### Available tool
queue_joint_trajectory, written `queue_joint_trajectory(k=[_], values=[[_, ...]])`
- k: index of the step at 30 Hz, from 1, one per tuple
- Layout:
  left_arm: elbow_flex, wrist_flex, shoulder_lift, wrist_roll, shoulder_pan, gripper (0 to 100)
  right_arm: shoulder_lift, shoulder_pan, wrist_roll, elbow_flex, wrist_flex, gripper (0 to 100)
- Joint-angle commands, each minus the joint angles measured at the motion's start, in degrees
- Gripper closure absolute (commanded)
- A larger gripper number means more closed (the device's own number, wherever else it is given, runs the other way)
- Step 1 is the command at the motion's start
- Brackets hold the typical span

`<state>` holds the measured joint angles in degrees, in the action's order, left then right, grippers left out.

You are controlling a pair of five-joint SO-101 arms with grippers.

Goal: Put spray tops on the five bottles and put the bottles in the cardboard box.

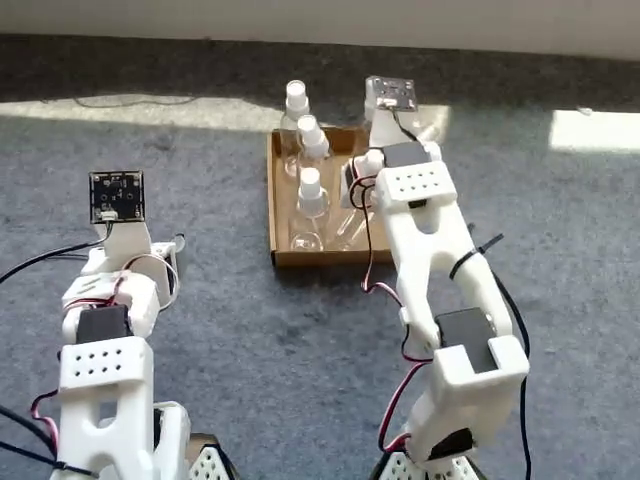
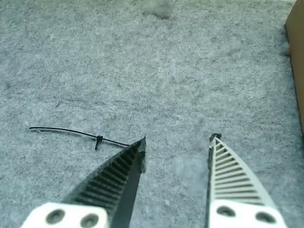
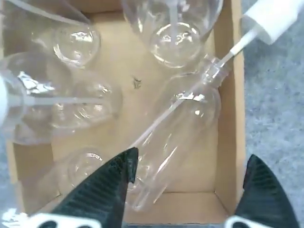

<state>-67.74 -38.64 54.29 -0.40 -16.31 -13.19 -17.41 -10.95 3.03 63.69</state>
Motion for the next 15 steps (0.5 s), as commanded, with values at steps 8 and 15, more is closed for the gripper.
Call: queue_joint_trajectory(k=[8,15], values=[[0.22,0.79,0.31,-0.35,-0.13,80,-0.13,-1.27,-0.79,3.3,-6.81,69.5],[0.22,0.79,0.31,-0.35,-0.13,80,-0.22,-1.54,-0.79,3.3,-7.96,69.5]])
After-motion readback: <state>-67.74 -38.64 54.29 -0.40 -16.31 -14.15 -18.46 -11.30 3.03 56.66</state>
